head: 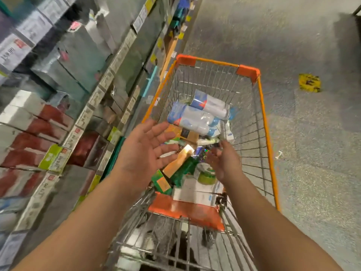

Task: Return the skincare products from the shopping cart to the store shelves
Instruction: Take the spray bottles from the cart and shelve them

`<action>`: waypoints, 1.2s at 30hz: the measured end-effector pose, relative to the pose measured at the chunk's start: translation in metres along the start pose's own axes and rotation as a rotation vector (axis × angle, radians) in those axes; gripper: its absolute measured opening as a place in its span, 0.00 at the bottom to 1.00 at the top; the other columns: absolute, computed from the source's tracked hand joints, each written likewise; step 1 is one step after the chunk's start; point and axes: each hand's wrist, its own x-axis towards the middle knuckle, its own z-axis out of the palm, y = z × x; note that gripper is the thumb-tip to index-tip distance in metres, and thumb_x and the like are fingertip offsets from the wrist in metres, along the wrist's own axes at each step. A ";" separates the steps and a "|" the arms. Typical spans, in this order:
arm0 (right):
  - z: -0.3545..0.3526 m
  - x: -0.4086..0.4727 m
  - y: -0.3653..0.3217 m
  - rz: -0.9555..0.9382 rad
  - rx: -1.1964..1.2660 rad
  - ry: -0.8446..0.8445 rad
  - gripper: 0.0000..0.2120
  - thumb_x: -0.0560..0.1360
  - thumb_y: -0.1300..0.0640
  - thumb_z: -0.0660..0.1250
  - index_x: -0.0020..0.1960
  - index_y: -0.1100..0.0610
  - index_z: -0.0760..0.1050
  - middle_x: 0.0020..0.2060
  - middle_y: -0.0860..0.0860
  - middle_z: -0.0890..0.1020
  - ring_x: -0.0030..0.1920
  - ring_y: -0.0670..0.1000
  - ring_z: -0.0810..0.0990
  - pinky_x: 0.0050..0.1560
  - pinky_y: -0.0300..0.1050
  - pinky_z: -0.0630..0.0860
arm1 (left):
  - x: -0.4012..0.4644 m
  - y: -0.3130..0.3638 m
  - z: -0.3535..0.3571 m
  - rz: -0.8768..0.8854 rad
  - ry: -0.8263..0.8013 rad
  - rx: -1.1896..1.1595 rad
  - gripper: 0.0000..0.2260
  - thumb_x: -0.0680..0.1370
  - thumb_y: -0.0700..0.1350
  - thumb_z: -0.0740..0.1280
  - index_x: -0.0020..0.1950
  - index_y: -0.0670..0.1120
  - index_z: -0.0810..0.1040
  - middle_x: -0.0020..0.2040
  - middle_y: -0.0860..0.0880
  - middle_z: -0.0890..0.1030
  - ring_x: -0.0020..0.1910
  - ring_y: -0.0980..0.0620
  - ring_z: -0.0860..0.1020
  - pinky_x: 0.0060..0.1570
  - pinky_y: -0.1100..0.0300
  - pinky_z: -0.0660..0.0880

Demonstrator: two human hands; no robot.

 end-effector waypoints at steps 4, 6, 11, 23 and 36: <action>0.003 0.071 0.004 0.009 -0.060 0.080 0.11 0.82 0.54 0.65 0.59 0.59 0.78 0.41 0.54 0.80 0.35 0.50 0.79 0.34 0.44 0.78 | 0.036 -0.021 0.000 -0.073 0.043 -0.013 0.20 0.82 0.57 0.59 0.61 0.45 0.81 0.48 0.46 0.84 0.43 0.45 0.82 0.47 0.49 0.77; 0.004 0.099 0.010 -0.033 -0.160 0.069 0.17 0.84 0.55 0.61 0.70 0.62 0.72 0.46 0.54 0.77 0.38 0.48 0.76 0.39 0.45 0.77 | 0.051 -0.031 -0.003 -0.092 0.077 -0.020 0.19 0.82 0.57 0.59 0.59 0.45 0.81 0.48 0.46 0.84 0.43 0.44 0.82 0.48 0.49 0.76; 0.021 0.152 0.019 -0.038 -0.216 0.037 0.30 0.83 0.52 0.66 0.82 0.47 0.59 0.74 0.53 0.70 0.67 0.58 0.75 0.54 0.53 0.79 | 0.074 -0.046 -0.015 -0.123 0.140 0.003 0.20 0.83 0.57 0.59 0.62 0.45 0.81 0.47 0.46 0.84 0.43 0.45 0.82 0.49 0.49 0.77; 0.049 0.207 0.012 0.001 -0.070 0.050 0.23 0.78 0.56 0.75 0.69 0.60 0.71 0.61 0.54 0.82 0.48 0.49 0.85 0.42 0.45 0.86 | 0.086 -0.056 -0.038 -0.123 0.214 0.023 0.17 0.82 0.53 0.61 0.63 0.44 0.81 0.47 0.46 0.84 0.41 0.46 0.82 0.41 0.53 0.79; 0.066 0.093 0.021 -0.420 -0.005 0.340 0.26 0.66 0.48 0.80 0.44 0.46 0.61 0.45 0.48 0.77 0.42 0.52 0.80 0.54 0.60 0.82 | 0.045 -0.037 -0.016 -0.057 0.234 0.213 0.10 0.83 0.49 0.65 0.61 0.47 0.81 0.48 0.48 0.85 0.42 0.49 0.81 0.47 0.54 0.79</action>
